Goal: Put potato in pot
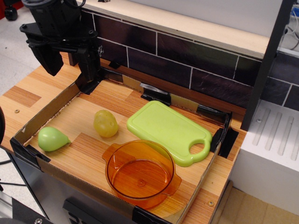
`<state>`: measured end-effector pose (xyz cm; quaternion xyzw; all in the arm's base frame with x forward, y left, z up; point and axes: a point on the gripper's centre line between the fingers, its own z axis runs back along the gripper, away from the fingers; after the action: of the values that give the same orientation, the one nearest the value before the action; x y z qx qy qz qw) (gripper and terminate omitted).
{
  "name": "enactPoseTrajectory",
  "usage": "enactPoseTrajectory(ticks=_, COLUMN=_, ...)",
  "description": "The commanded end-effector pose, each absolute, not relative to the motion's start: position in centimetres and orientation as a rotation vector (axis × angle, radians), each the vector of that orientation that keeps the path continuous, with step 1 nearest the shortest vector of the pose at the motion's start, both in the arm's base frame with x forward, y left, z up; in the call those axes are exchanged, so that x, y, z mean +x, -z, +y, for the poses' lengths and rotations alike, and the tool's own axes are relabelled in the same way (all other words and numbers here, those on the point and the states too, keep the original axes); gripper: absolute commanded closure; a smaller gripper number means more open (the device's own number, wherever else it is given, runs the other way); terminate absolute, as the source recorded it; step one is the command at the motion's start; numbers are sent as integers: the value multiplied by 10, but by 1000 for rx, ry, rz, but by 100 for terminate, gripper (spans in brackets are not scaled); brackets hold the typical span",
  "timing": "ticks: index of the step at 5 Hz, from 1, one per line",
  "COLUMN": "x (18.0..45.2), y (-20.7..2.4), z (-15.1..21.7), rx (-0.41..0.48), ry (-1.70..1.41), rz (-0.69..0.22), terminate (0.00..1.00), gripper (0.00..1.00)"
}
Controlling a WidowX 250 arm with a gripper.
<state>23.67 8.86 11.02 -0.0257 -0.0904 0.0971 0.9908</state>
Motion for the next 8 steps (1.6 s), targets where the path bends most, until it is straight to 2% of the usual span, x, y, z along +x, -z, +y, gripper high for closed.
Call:
enactPoseTrajectory(ticks=1, x=237, y=-110, z=89, rx=-51, ry=-195, rz=-181, terminate=0, gripper=0)
enactPoseTrajectory(ticks=2, x=237, y=-90, z=78, rx=-42, ry=-358, rz=-152, terminate=0, gripper=0)
enactPoseTrajectory(ticks=3, x=245, y=-78, z=71, rx=-80, ry=-568, rz=-232, terminate=0, gripper=0)
enactPoseTrajectory(ticks=4, x=257, y=-62, z=62, rx=-78, ry=-704, rz=-221, terminate=0, gripper=0)
enactPoseTrajectory(ticks=5, x=259, y=-45, z=60, rx=-75, ry=-753, rz=-219, terminate=0, gripper=0)
enactPoseTrajectory(ticks=8, x=259, y=-23, z=65, rx=-71, ry=-781, rz=-173, terminate=0, gripper=0)
